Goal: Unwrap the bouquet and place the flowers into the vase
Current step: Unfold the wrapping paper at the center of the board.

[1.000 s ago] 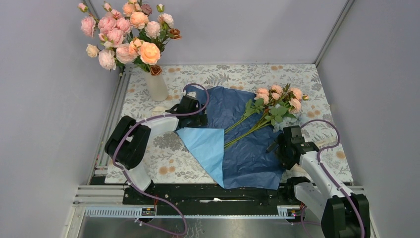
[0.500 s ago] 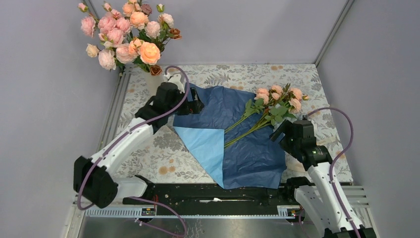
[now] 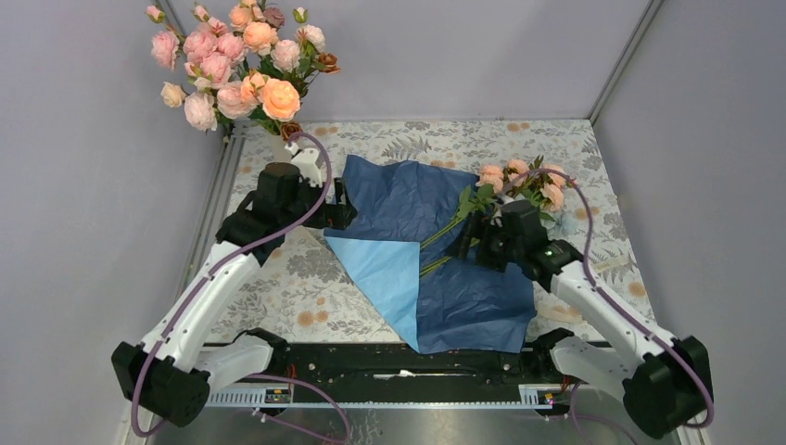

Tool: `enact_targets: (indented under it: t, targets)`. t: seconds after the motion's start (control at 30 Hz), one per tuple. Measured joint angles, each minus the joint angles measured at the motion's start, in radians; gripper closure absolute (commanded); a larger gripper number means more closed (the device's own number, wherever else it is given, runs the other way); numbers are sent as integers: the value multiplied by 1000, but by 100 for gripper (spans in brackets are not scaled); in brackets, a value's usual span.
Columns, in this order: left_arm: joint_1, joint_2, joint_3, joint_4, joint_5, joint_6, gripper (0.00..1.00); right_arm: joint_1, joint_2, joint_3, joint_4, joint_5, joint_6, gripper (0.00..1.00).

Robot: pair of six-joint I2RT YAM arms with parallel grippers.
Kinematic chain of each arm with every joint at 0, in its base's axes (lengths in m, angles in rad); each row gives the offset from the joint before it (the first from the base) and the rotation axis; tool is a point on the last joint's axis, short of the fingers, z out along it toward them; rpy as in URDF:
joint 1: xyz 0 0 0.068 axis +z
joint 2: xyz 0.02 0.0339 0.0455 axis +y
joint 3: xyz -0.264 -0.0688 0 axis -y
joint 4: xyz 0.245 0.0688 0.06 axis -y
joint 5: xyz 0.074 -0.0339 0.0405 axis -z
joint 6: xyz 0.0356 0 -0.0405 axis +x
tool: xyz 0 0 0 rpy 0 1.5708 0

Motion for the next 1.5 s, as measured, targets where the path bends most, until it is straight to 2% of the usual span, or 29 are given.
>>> enact_targets:
  t: [0.2, 0.4, 0.53, 0.73, 1.0, 1.3, 1.5]
  targets:
    - [53, -50, -32, 18, -1, 6, 3, 204, 135, 14, 127, 0, 67, 15]
    - [77, -87, -76, 24, 9, -10, 3, 307, 206, 14, 182, 42, 131, 16]
    - [82, -134, -87, 24, 1, -13, 3, 364, 252, 16, 210, 61, 163, 21]
    - [89, -158, -87, 24, -6, -13, 3, 379, 339, 17, 255, 79, 173, 27]
    - [96, -156, -87, 20, -6, -14, 3, 380, 351, 10, 325, 122, 146, 33]
    - [100, -138, -87, 19, -5, -21, 3, 378, 432, 19, 346, 184, 74, 33]
    - [108, -115, -87, 19, 13, -27, 3, 323, 524, 49, 414, 173, 30, 33]
